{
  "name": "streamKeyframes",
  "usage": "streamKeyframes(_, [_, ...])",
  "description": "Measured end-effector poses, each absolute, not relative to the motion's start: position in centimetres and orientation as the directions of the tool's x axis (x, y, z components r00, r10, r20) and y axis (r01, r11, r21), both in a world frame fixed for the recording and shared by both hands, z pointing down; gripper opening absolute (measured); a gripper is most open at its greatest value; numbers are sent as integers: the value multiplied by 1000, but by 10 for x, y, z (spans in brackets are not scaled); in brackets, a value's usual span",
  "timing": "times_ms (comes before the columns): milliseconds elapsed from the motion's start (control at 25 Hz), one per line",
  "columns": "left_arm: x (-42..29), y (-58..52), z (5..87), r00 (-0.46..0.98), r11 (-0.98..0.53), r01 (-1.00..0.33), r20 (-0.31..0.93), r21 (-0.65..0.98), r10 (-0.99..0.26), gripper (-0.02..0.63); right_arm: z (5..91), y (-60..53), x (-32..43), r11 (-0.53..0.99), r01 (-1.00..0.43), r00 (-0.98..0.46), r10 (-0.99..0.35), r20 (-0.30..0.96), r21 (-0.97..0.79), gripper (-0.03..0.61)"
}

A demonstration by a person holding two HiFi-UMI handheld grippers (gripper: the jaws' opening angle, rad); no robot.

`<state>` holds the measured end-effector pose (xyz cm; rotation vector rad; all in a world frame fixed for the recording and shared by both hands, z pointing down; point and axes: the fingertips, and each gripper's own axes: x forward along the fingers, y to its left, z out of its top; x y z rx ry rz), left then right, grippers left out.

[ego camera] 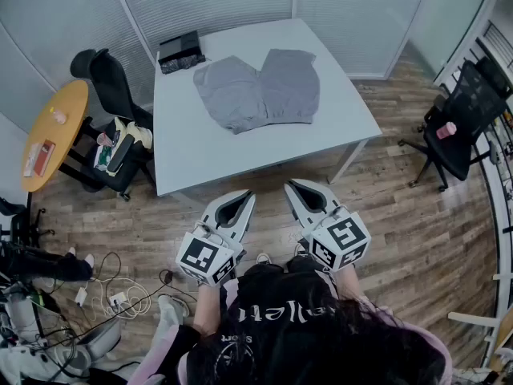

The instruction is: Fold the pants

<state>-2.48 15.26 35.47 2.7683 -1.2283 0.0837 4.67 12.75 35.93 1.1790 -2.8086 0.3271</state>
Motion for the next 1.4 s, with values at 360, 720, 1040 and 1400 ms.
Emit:
streamKeyframes(360, [-39,150,357,681,-675,-733,103,89,-725,26,362,125,29,677,-717,-697,-696,171,-164,26])
streamKeyframes(720, [-57,146,368,696,-687,-718,119,115,-708,26,373,123,15,647,-744,-669,-717,197,-169,26])
streamKeyframes(1040, [-57,140,381,721,-704,-693,118,157,-683,26,387,126,18,621,-766,-642,-724,251,-168,26])
streamKeyframes(1400, [-52,124,391,736,-716,-677,141,171,-662,26,398,109,24,600,-780,-625,-730,276,-179,26])
